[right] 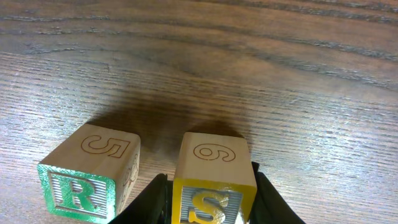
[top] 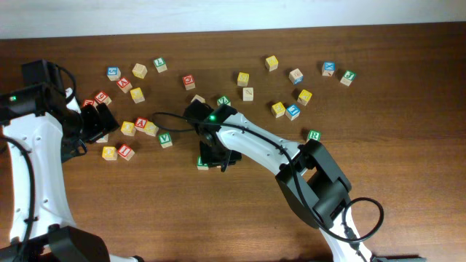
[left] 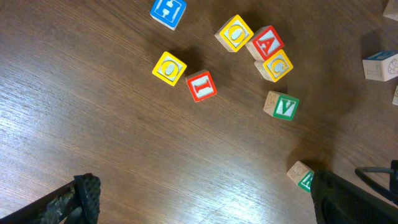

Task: Spell out RSS
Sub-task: 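Set the yellow S block down and open the right gripper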

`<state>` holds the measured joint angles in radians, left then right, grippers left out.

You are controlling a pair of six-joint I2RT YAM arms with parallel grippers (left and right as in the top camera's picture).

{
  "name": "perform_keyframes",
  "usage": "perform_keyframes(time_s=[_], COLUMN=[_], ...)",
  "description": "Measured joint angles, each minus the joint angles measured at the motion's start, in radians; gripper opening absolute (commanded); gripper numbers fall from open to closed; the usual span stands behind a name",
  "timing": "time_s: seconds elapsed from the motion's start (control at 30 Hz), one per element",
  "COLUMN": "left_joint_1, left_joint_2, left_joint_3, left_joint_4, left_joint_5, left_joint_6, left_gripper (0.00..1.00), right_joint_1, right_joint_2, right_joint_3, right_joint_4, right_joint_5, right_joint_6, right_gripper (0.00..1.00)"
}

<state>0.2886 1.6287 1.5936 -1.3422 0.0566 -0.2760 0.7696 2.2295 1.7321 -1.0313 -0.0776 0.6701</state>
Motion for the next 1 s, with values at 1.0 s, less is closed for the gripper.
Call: perform_keyframes(time_s=[1.0], left_joint_1=[0.0], left_joint_2=[0.0], left_joint_3=[0.0], left_joint_4=[0.0], left_joint_5=[0.0], left_joint_6=[0.0], left_gripper=[0.99], right_joint_1=[0.0], right_joint_2=[0.0], right_joint_3=[-0.001], right_joint_4=[0.0], right_joint_5=[-0.014], right_joint_6=[-0.043], right_gripper=[0.36])
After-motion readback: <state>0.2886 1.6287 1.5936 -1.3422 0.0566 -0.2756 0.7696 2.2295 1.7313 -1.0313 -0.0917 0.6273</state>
